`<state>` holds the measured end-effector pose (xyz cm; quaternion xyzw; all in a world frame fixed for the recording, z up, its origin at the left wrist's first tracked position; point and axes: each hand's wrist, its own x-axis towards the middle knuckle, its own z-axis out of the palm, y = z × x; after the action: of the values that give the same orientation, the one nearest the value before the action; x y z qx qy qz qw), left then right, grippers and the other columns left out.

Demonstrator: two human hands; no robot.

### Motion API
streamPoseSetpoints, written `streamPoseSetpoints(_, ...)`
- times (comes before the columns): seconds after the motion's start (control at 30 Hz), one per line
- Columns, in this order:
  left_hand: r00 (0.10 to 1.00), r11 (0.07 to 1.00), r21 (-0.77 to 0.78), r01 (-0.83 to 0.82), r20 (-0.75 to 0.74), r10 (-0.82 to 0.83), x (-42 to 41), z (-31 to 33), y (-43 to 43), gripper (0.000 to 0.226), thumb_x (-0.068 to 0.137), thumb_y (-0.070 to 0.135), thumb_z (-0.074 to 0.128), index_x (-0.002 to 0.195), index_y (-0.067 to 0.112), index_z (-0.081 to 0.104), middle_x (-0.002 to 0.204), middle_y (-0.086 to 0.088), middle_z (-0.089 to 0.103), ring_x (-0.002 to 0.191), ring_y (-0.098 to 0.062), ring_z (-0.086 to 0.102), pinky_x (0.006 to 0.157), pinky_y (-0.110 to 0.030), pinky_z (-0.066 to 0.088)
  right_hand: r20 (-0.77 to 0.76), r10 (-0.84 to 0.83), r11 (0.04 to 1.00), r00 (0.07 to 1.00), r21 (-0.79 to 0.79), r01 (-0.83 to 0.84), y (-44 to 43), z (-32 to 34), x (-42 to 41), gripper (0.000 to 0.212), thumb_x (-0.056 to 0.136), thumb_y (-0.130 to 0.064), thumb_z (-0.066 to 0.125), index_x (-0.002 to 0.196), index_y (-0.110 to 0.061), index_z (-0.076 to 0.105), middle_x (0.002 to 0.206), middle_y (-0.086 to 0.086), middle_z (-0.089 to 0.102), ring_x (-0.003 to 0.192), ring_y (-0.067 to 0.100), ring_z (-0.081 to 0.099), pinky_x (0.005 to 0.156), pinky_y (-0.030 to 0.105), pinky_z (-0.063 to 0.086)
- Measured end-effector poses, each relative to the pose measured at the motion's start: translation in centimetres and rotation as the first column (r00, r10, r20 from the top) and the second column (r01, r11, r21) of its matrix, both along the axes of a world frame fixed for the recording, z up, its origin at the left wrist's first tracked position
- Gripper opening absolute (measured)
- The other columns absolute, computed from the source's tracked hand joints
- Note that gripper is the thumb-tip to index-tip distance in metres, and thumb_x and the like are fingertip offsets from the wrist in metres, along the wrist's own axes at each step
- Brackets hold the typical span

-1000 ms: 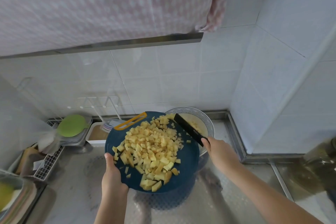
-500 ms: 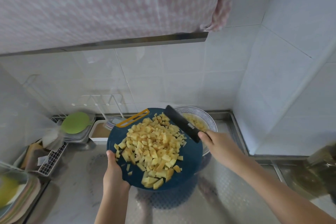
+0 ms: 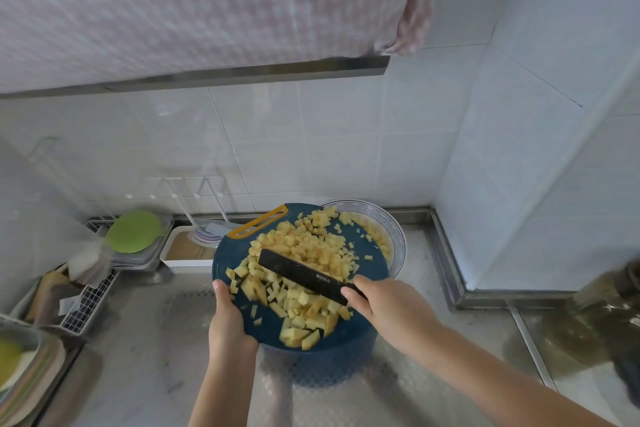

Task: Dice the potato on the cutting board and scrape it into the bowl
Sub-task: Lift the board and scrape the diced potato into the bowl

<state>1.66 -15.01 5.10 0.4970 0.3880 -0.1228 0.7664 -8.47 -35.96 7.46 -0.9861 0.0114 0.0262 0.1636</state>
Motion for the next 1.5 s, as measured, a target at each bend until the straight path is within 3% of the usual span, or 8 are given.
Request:
streamPoseSetpoints(0.3, 1.000, 1.000, -0.007, -0.016, -0.016, 0.016, 0.0, -0.6, -0.3, 0.044, 0.088, 0.059, 0.054, 0.105, 0.018, 0.057, 0.092, -0.003, 0.067, 0.081, -0.025, 0.065, 0.087, -0.050, 0.052, 0.041, -0.029, 0.994, 0.999, -0.100, 0.033, -0.9, -1.9, 0.8, 0.055, 0.094, -0.060, 0.004, 0.099, -0.024, 0.046, 0.074, -0.004, 0.063, 0.060, 0.015, 0.061, 0.062, 0.036, 0.055)
streamPoseSetpoints(0.47, 1.000, 1.000, -0.003, -0.010, -0.005, 0.010, 0.0, -0.9, -0.1, 0.039, 0.088, 0.060, 0.054, 0.092, 0.022, 0.058, 0.093, -0.003, 0.069, 0.084, -0.026, 0.066, 0.088, -0.050, 0.052, 0.041, -0.049, 0.996, 0.998, -0.077, 0.052, -1.6, -2.2, 0.9, 0.037, 0.102, -0.054, 0.017, 0.094, -0.025, 0.038, 0.063, -0.008, 0.046, 0.060, 0.016, 0.058, 0.062, 0.034, 0.053)
streamPoseSetpoints(0.77, 0.999, 0.999, 0.024, -0.027, 0.021, 0.027, -0.7, -1.0, 0.2, 0.046, 0.089, 0.060, 0.052, 0.107, 0.018, 0.057, 0.090, -0.003, 0.066, 0.081, -0.025, 0.064, 0.090, -0.051, 0.051, 0.059, -0.036, 0.991, 0.998, -0.129, 0.044, -1.7, -2.3, 0.5, 0.052, 0.098, -0.056, 0.009, 0.107, -0.022, 0.047, 0.061, -0.008, 0.041, 0.056, 0.013, 0.048, 0.060, 0.030, 0.049)
streamPoseSetpoints(0.9, 0.998, 0.999, 0.029, -0.044, 0.041, 0.043, -1.1, -0.8, 0.6, 0.045, 0.089, 0.060, 0.051, 0.107, 0.019, 0.057, 0.086, -0.001, 0.066, 0.078, -0.023, 0.064, 0.084, -0.046, 0.052, 0.093, -0.042, 0.985, 0.995, -0.166, 0.057, -2.5, -2.8, 1.1, 0.061, 0.092, -0.056, 0.003, 0.106, -0.020, 0.050, 0.064, -0.008, 0.048, 0.050, 0.011, 0.046, 0.050, 0.022, 0.037)
streamPoseSetpoints(1.07, 0.996, 0.998, 0.044, -0.037, 0.078, 0.033, -1.2, -0.9, 1.4, 0.048, 0.089, 0.063, 0.050, 0.110, 0.021, 0.058, 0.091, -0.001, 0.068, 0.082, -0.023, 0.065, 0.084, -0.047, 0.053, 0.062, -0.083, 0.975, 0.995, -0.199, 0.094, -4.3, -3.4, 2.3, 0.052, 0.100, -0.055, 0.014, 0.103, -0.021, 0.052, 0.072, -0.006, 0.061, 0.061, 0.014, 0.062, 0.058, 0.026, 0.050)
streamPoseSetpoints(1.27, 0.996, 0.996, 0.079, -0.046, 0.074, 0.040, -1.1, -0.9, 2.4, 0.054, 0.086, 0.066, 0.050, 0.110, 0.020, 0.060, 0.097, -0.003, 0.069, 0.087, -0.027, 0.066, 0.090, -0.053, 0.052, 0.060, -0.135, 0.951, 0.989, -0.274, 0.147, -6.7, -3.6, 3.2, 0.040, 0.106, -0.048, 0.022, 0.100, -0.021, 0.051, 0.059, -0.008, 0.040, 0.048, 0.005, 0.037, 0.043, 0.023, 0.021)
streamPoseSetpoints(1.37, 0.996, 0.993, 0.101, -0.060, 0.070, 0.053, -1.3, -0.7, 3.0, 0.053, 0.087, 0.066, 0.050, 0.108, 0.019, 0.060, 0.091, -0.003, 0.068, 0.084, -0.027, 0.065, 0.089, -0.053, 0.052, 0.063, -0.177, 0.951, 0.982, -0.245, 0.187, -8.2, -4.4, 3.2, 0.044, 0.106, -0.048, 0.023, 0.116, -0.021, 0.056, 0.060, -0.009, 0.042, 0.052, 0.010, 0.045, 0.043, 0.021, 0.025)
streamPoseSetpoints(1.5, 0.995, 0.992, 0.094, -0.081, 0.061, 0.076, -1.2, -0.5, 3.9, 0.050, 0.086, 0.067, 0.051, 0.101, 0.020, 0.059, 0.086, -0.003, 0.067, 0.080, -0.026, 0.065, 0.084, -0.050, 0.053, 0.028, -0.239, 0.953, 0.971, -0.183, 0.240, -9.5, -4.9, 3.0, 0.043, 0.106, -0.046, 0.024, 0.116, -0.019, 0.056, 0.061, -0.010, 0.042, 0.058, 0.015, 0.051, 0.046, 0.024, 0.029)
